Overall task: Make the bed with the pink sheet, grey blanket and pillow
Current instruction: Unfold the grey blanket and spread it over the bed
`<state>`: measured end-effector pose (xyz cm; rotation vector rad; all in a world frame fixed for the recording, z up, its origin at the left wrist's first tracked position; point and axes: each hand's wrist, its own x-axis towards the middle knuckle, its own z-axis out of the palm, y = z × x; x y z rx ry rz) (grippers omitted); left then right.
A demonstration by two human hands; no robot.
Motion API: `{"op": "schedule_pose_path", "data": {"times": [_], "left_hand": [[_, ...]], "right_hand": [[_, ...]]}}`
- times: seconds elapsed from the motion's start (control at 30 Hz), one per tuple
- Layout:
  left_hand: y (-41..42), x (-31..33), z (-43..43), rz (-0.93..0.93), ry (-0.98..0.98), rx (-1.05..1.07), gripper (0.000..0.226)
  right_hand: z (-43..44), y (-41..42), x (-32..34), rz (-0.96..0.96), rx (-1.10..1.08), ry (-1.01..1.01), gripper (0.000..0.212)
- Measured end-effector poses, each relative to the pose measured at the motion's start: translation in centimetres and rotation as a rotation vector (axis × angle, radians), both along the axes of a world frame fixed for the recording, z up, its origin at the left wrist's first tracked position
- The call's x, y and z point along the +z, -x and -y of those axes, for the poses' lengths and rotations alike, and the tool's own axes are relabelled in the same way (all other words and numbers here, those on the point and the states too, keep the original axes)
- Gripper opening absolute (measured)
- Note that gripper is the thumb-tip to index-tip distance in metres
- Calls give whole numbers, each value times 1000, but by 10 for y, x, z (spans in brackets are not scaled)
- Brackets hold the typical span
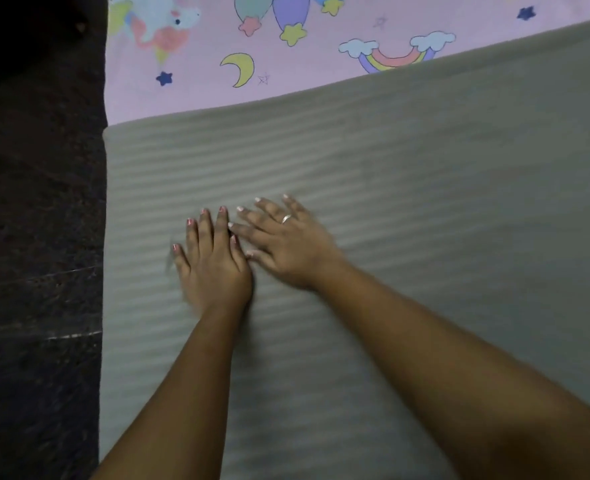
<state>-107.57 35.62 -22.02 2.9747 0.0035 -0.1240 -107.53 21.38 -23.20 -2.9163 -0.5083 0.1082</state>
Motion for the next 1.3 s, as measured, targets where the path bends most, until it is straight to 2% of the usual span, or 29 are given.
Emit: {"op": "schedule_pose_path", "data": {"times": [0.1, 0.23, 0.4, 0.57, 0.63, 0.77, 0.93, 1.0, 1.17, 1.3], "left_hand": [[0, -3, 1, -11, -13, 8, 52], [-2, -8, 0, -10, -62, 22, 55], [-2, -10, 2, -28, -101, 36, 57], [-26, -6, 45, -66, -44, 242, 58], [-38, -6, 76, -74, -7, 245, 62], [-56, -6, 141, -79, 24, 96, 65], [-62, -11, 217, -62, 9, -58, 67], [-61, -11, 247, -62, 1, -119, 69], [-30, -14, 348, -31, 4, -326, 69], [-15, -17, 417, -27, 48, -397, 65]], "right_hand": [[55, -35, 3, -29, -16, 49, 57], [145, -67, 8, -79, -328, 77, 53], [244, -66, 10, -110, -634, 97, 55], [296, -51, 12, -136, -947, 146, 61], [279, -56, 13, -74, -921, 144, 62], [211, -65, 8, -53, -414, 61, 57], [228, -68, 2, 3, -278, 57, 53], [261, -69, 1, -3, -298, 72, 52], [368, -54, -1, 13, -507, 115, 52], [456, -33, 4, 20, -629, 182, 54]]}}
